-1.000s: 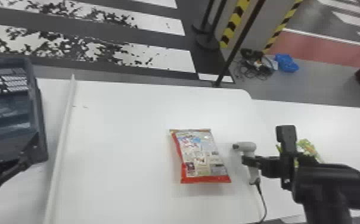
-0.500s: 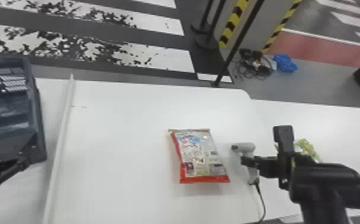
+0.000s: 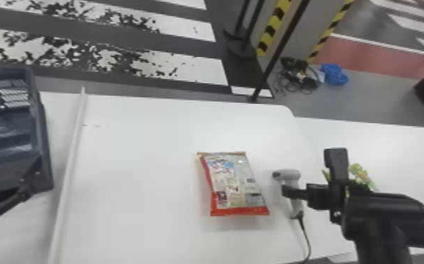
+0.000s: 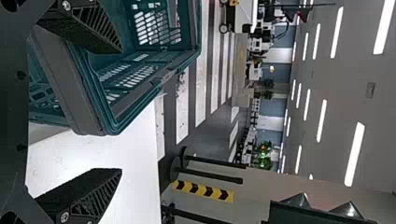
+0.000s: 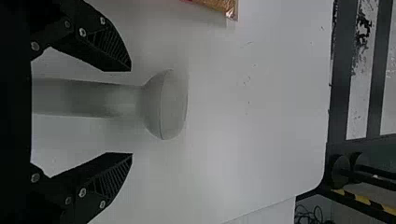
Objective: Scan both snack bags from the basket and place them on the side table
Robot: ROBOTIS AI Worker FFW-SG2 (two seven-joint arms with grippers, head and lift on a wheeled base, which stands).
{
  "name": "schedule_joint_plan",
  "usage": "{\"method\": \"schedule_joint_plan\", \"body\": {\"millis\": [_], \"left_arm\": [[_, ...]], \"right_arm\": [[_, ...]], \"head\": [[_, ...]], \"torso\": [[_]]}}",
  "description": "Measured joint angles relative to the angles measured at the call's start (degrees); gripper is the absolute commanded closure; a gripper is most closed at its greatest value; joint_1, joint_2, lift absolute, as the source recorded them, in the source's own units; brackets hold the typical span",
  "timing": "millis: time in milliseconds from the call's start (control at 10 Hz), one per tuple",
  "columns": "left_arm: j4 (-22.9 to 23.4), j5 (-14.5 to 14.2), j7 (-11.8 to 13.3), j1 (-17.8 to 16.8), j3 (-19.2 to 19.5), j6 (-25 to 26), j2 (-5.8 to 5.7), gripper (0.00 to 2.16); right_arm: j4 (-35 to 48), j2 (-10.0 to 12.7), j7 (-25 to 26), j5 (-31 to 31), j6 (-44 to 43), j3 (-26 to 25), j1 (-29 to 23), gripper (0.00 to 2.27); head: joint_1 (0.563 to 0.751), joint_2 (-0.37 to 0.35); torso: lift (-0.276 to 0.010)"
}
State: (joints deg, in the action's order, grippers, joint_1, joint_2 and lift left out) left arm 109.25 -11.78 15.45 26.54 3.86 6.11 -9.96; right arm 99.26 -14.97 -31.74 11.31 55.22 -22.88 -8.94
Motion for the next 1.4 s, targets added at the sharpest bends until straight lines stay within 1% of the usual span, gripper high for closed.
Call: {"method": "schedule_joint_plan", "body": {"millis": [200,300,400,600,700,1000,1400], "left_arm": [[0.02,0.00,0.00,0.01,0.08,0.00,0.03,0.09],[0.05,0.00,0.02,0.07,0.07,0.00,0.03,0.09],[0.05,0.00,0.01,0.09,0.07,0.00,0.03,0.09],[0.12,0.00,-0.02,0.16,0.09,0.00,-0.05,0.09],[0.16,0.00,-0.06,0.18,0.09,0.00,-0.15,0.09],[0.21,0.00,-0.07,0.17,0.10,0.00,-0.38,0.09],[0.35,-0.34,-0.07,0.05,0.10,0.03,-0.96,0.09]], "right_arm": [[4.86,0.60,0.06,-2.35,3.17,-1.94,-1.77,0.11],[7.98,0.94,-0.31,-5.03,5.29,-3.15,-3.01,0.11],[10.81,1.12,-1.73,-8.56,7.75,-4.39,-4.10,0.11],[14.14,1.81,-6.38,-15.09,12.34,-6.32,-5.00,0.11],[14.74,2.05,-8.11,-16.43,13.63,-6.13,-5.21,0.11],[14.38,2.14,-8.61,-15.87,14.52,-2.72,-5.18,0.11],[7.88,0.86,-10.62,-12.57,13.79,2.79,-2.03,0.11]], "head": [[0.695,-0.326],[0.695,-0.320],[0.695,-0.305],[0.695,-0.251],[0.695,-0.237],[0.695,-0.190],[0.695,-0.157]], "torso": [[-0.075],[-0.075],[-0.075],[-0.075],[-0.075],[-0.075],[-0.075]]}}
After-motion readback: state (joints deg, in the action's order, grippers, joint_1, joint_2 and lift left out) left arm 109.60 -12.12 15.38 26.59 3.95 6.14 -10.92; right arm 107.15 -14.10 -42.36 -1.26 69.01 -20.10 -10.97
